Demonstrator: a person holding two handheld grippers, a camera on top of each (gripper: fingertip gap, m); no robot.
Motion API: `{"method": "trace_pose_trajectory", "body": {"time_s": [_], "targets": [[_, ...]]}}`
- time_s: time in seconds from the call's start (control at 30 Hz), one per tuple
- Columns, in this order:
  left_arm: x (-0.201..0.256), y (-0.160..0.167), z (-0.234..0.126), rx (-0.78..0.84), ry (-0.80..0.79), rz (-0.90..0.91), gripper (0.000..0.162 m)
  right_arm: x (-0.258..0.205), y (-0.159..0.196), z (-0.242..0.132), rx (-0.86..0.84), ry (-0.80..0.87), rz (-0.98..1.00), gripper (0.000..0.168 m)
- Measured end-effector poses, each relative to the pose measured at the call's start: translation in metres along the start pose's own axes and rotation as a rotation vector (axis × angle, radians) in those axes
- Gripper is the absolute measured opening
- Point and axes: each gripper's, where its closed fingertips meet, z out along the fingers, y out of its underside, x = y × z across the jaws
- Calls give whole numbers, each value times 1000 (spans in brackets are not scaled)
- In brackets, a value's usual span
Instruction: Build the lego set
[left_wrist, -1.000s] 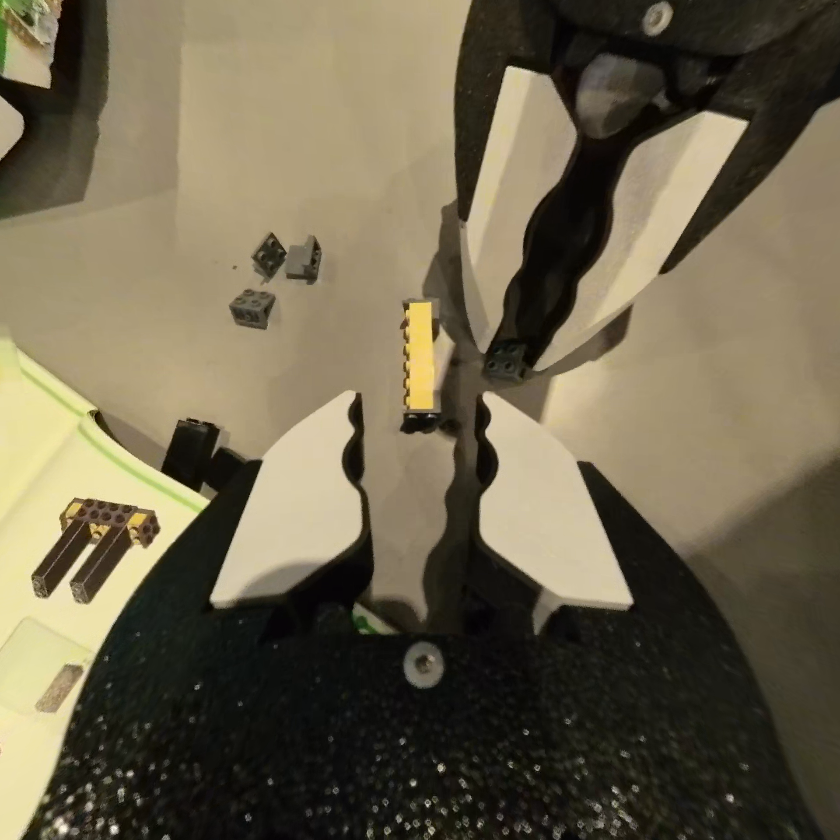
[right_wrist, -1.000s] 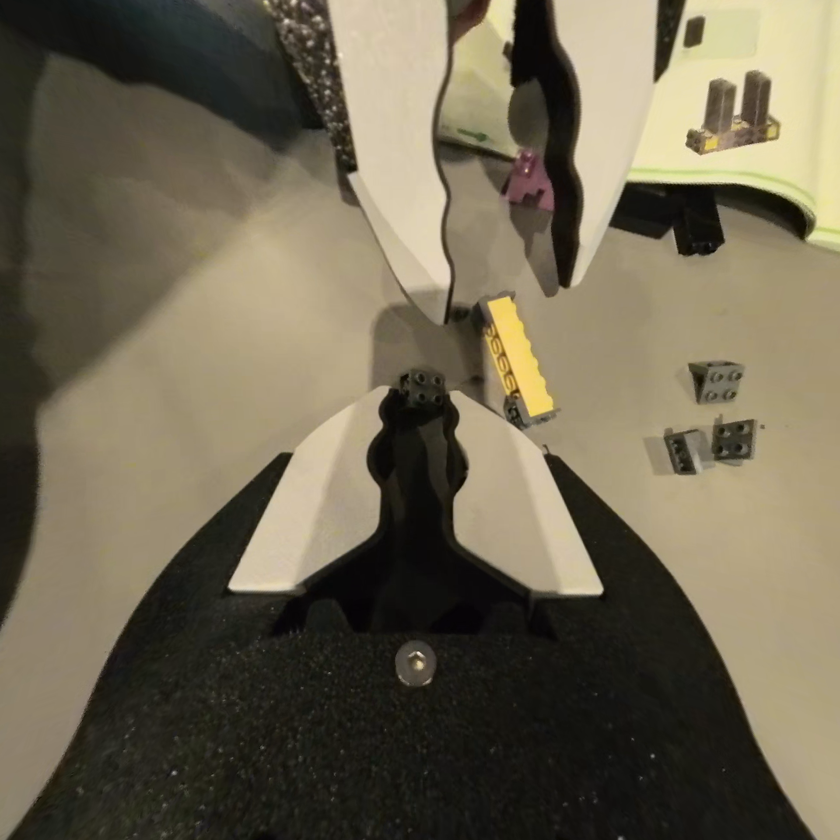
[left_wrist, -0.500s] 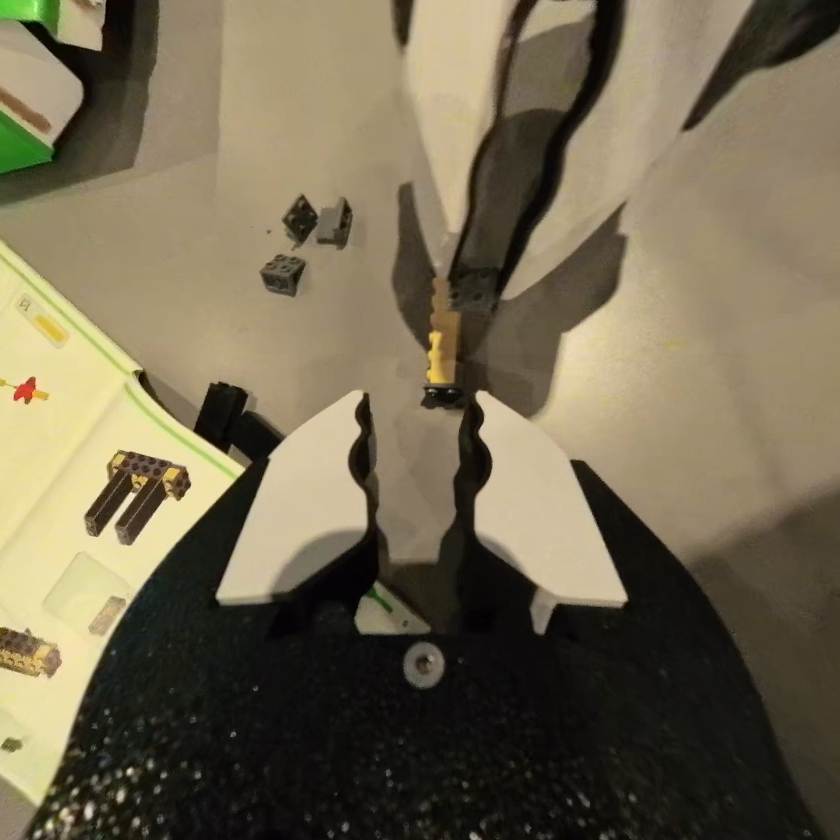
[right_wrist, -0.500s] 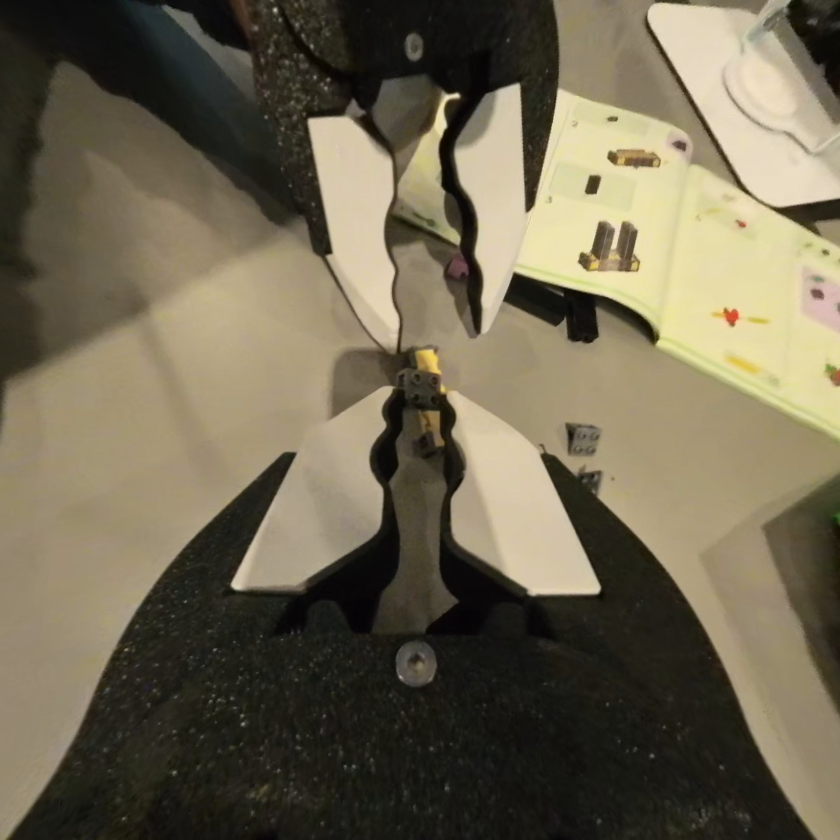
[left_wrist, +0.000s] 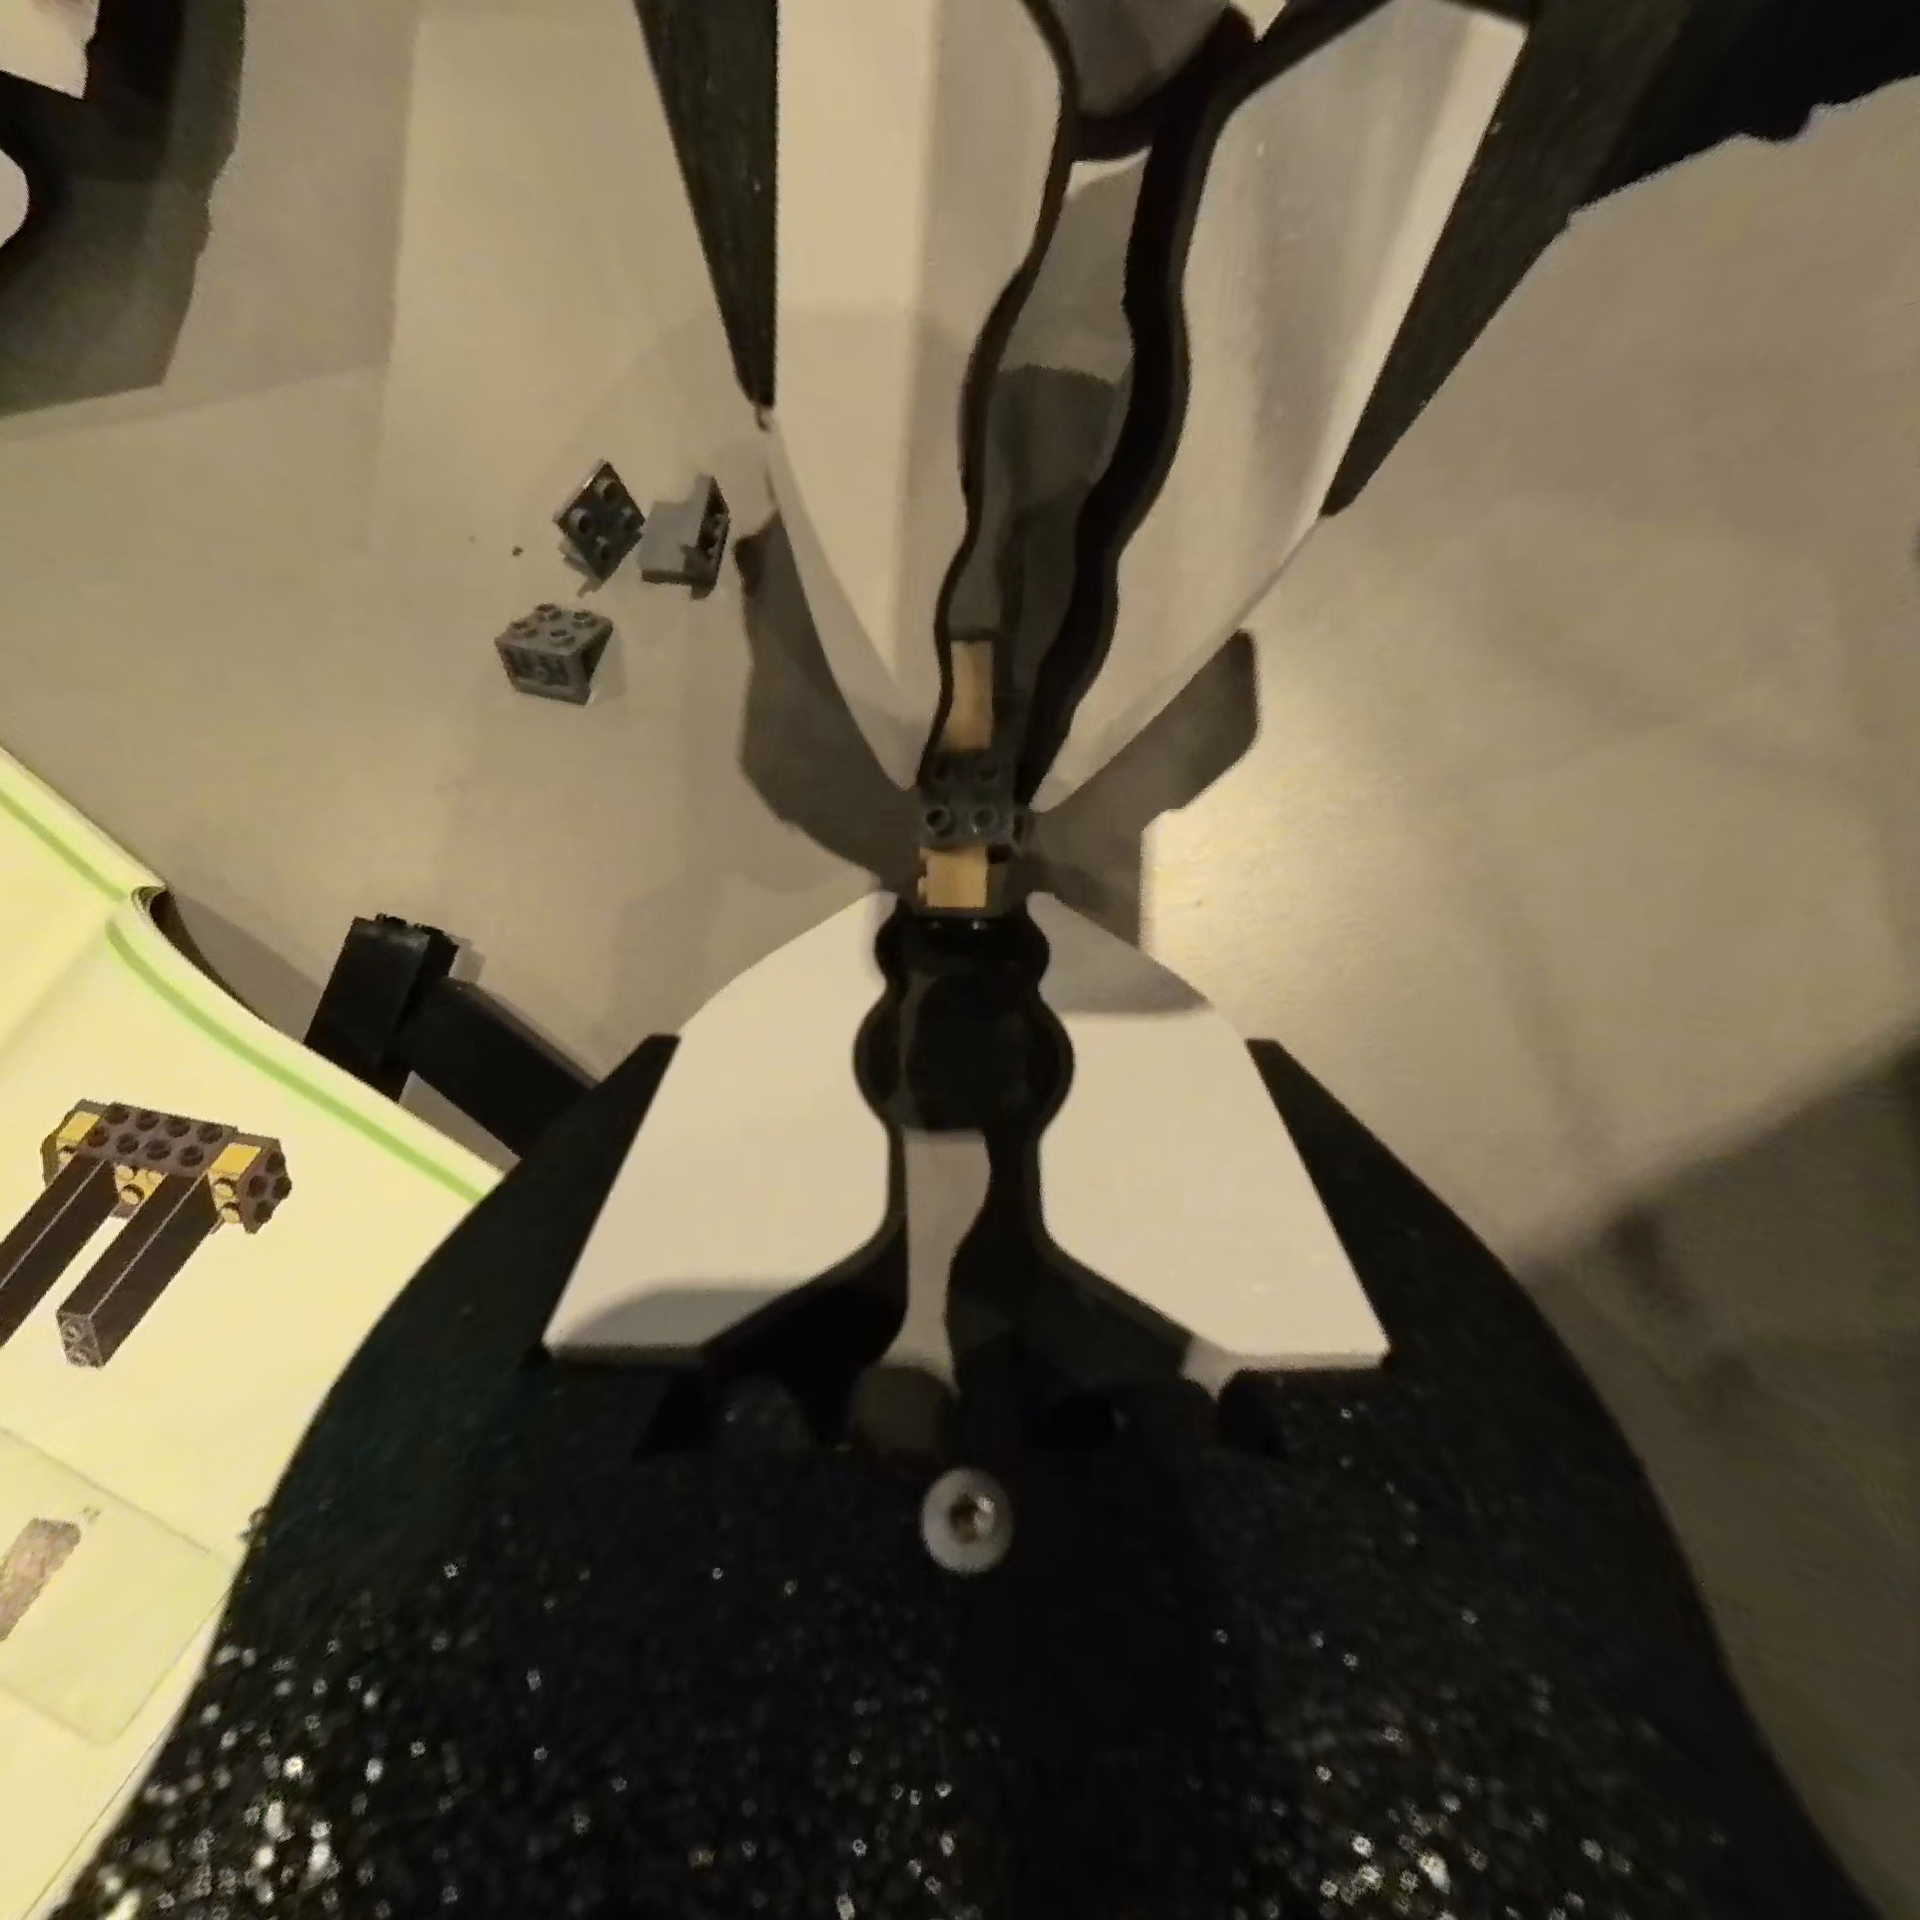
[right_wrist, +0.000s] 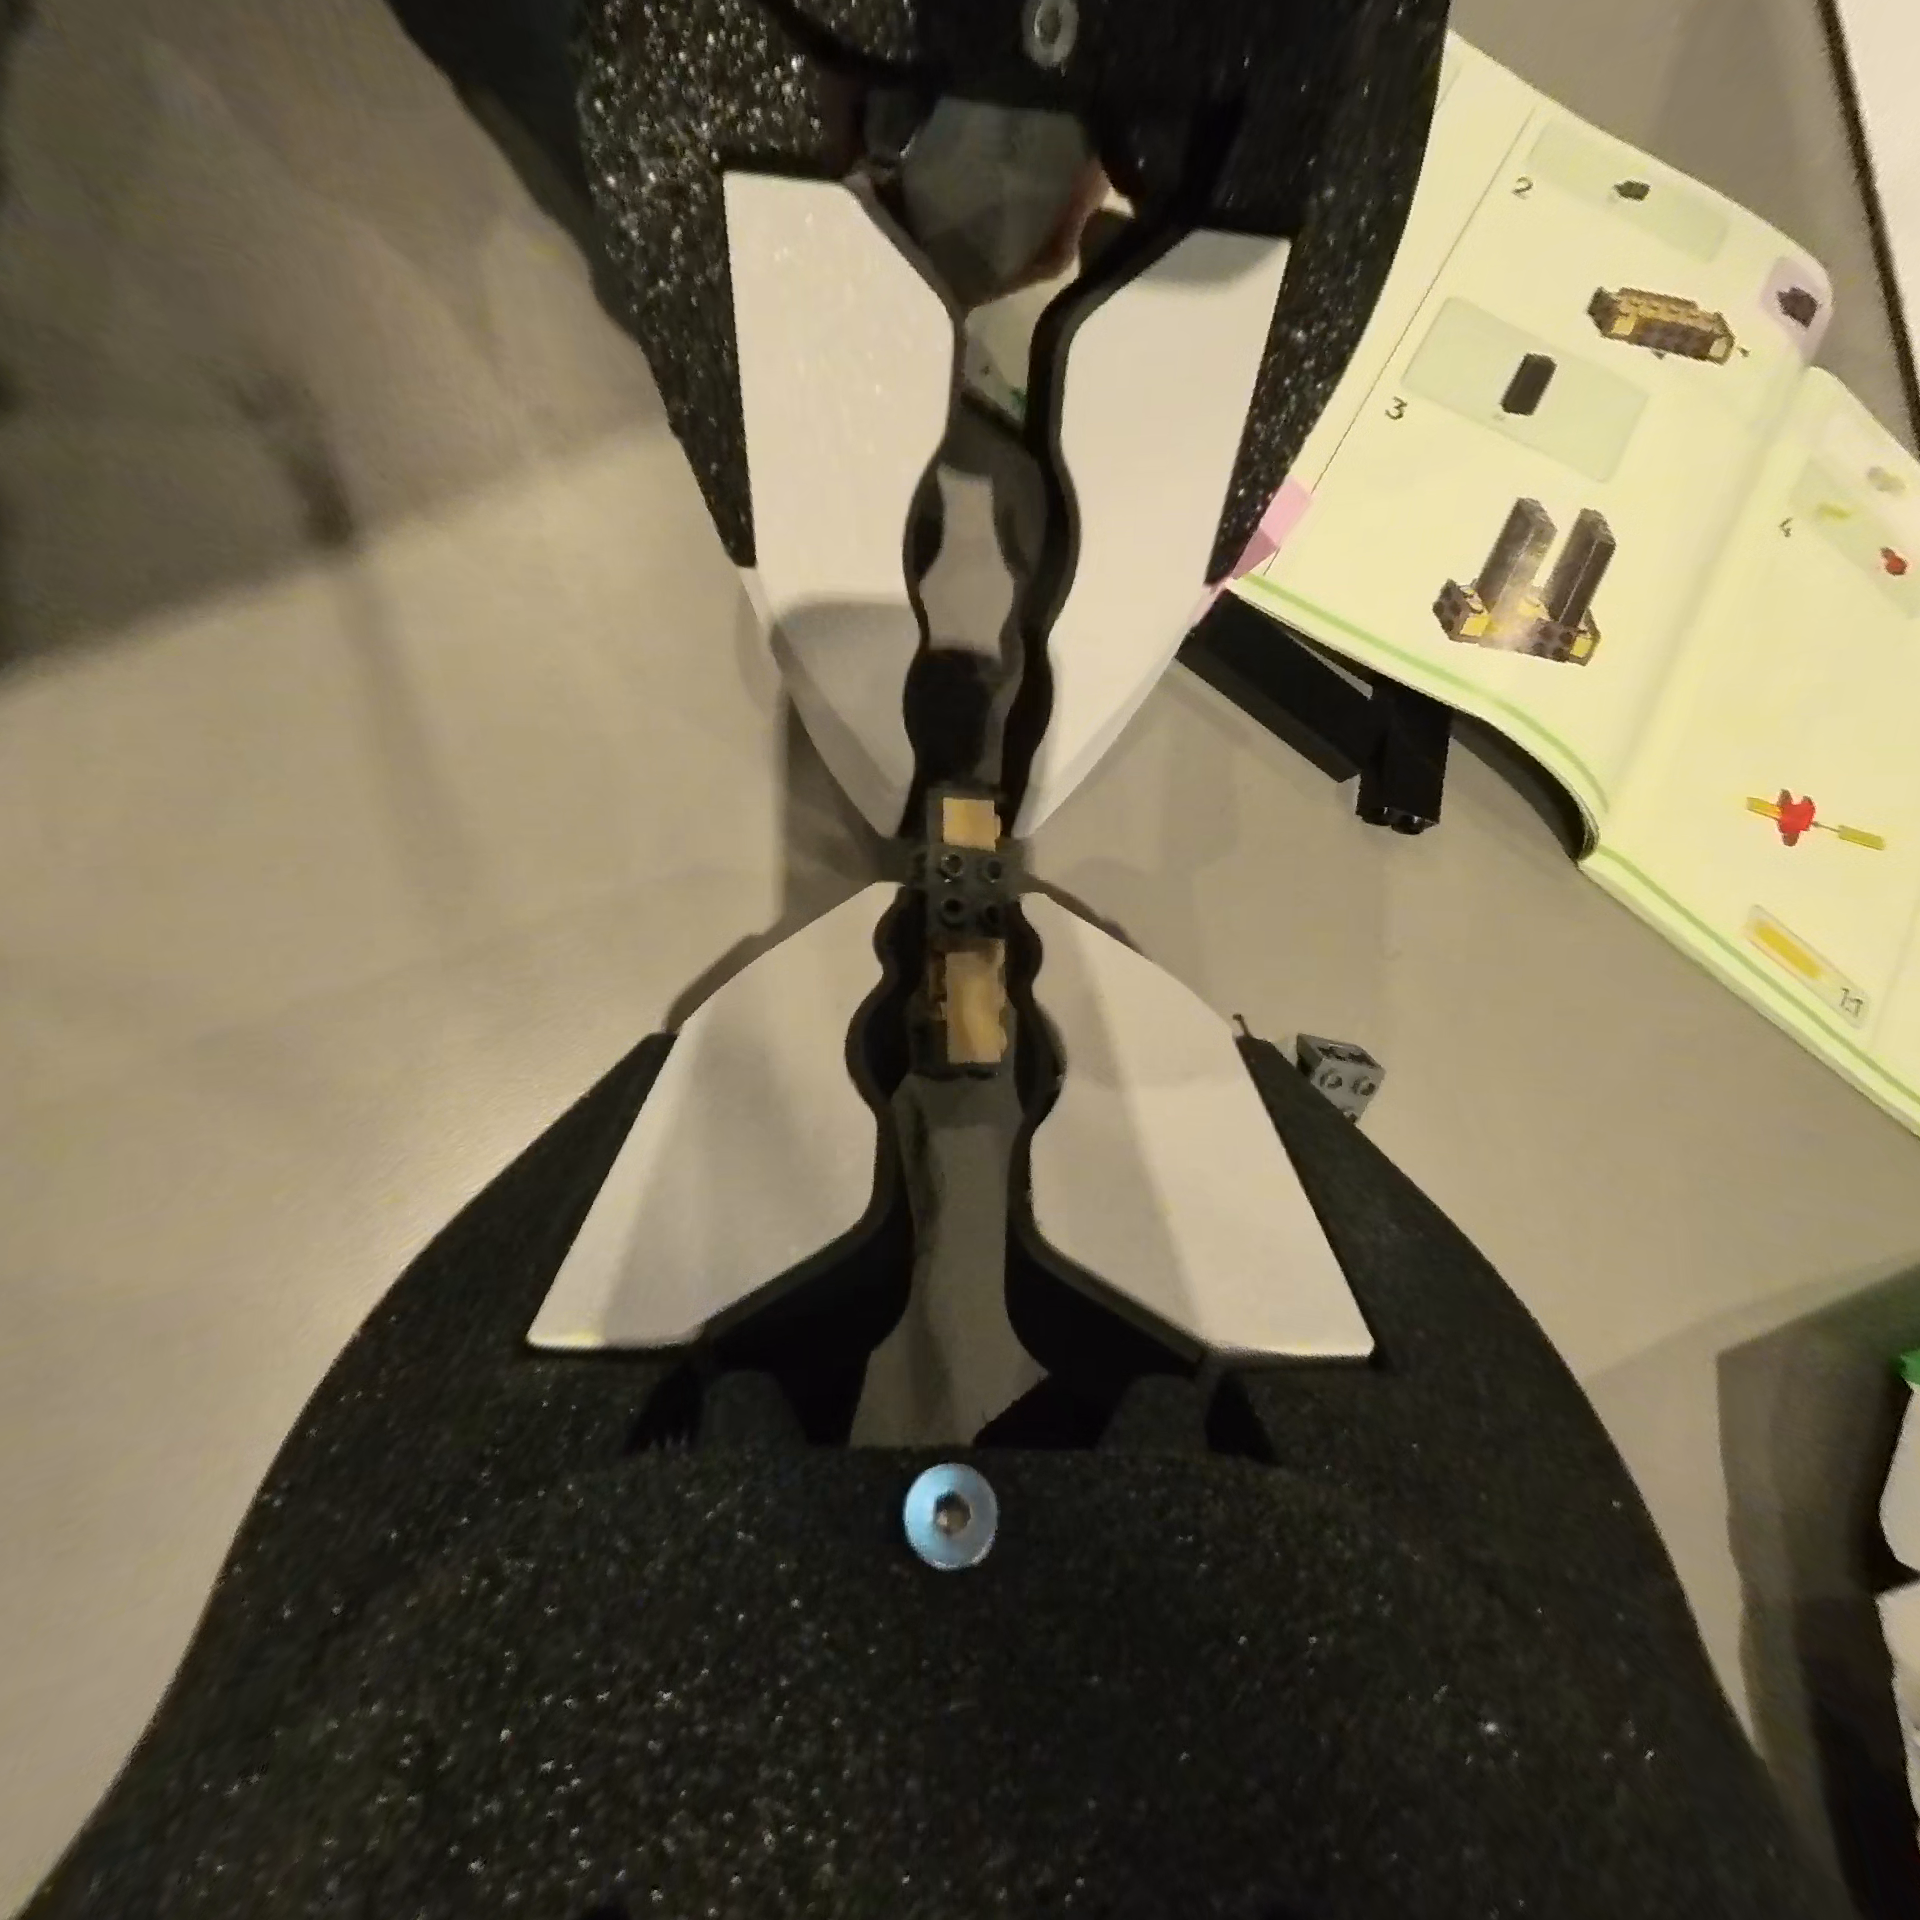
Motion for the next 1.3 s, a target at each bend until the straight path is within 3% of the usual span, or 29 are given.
{"method": "trace_pose_trajectory", "body": {"time_s": [0.53, 0.97, 1.3], "targets": [[-3, -2, 2, 18, -29, 1, 16, 2, 2, 0, -43, 53, -93, 15], [-2, -1, 2, 17, -18, -11, 16, 5, 3, 1, -60, 38, -50, 20], [-2, -1, 2, 11, -14, 0, 16, 0, 3, 3, -39, -71, 6, 17]]}}
